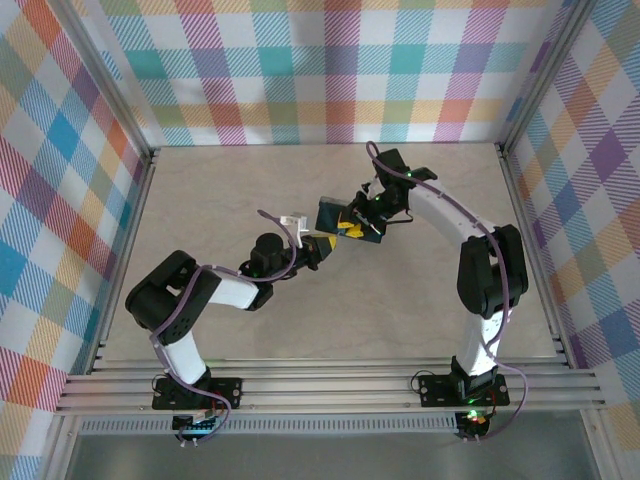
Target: Unlock a padlock with a key
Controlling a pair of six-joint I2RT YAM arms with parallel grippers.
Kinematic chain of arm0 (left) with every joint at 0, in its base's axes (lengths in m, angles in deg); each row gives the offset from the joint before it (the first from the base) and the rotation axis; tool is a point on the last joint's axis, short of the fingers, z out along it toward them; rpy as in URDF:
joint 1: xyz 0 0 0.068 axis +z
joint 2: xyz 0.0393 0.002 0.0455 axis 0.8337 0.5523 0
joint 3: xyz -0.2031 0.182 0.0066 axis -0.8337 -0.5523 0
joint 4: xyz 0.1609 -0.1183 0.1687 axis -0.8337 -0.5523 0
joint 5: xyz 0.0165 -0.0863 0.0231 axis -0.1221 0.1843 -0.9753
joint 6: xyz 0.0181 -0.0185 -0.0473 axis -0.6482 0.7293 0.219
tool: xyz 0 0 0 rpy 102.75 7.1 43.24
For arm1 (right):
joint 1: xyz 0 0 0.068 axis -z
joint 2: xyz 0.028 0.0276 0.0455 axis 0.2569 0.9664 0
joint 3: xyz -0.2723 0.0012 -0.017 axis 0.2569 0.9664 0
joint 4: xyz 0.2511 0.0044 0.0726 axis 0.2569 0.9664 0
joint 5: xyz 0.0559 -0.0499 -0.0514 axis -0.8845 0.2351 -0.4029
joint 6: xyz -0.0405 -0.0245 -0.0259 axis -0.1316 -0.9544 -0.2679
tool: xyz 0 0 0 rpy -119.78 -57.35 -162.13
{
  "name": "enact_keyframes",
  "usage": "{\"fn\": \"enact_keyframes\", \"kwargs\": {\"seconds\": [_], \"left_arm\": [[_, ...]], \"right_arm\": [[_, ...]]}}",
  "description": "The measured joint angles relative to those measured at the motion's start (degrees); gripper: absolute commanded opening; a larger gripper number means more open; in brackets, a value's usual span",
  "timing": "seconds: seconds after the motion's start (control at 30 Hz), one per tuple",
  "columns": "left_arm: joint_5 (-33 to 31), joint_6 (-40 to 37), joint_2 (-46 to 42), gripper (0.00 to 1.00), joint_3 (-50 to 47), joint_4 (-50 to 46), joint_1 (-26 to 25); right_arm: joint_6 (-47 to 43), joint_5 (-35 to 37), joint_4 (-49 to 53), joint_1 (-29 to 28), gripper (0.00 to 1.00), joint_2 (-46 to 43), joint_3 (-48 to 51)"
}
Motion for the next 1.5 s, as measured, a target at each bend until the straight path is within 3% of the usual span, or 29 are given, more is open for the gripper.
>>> {"fn": "enact_keyframes", "kwargs": {"seconds": [0.6, 1.5], "left_arm": [[-4.35, -7.48, -1.42, 0.0, 0.98, -5.53, -2.58], [0.7, -0.66, -4.37, 0.0, 1.95, -13.25, -1.27]], "right_arm": [[-3.28, -1.46, 5.16, 0.09, 0.0, 2.56, -4.0], [-9.9, 0.52, 12.96, -0.42, 0.0, 4.52, -7.69]]}}
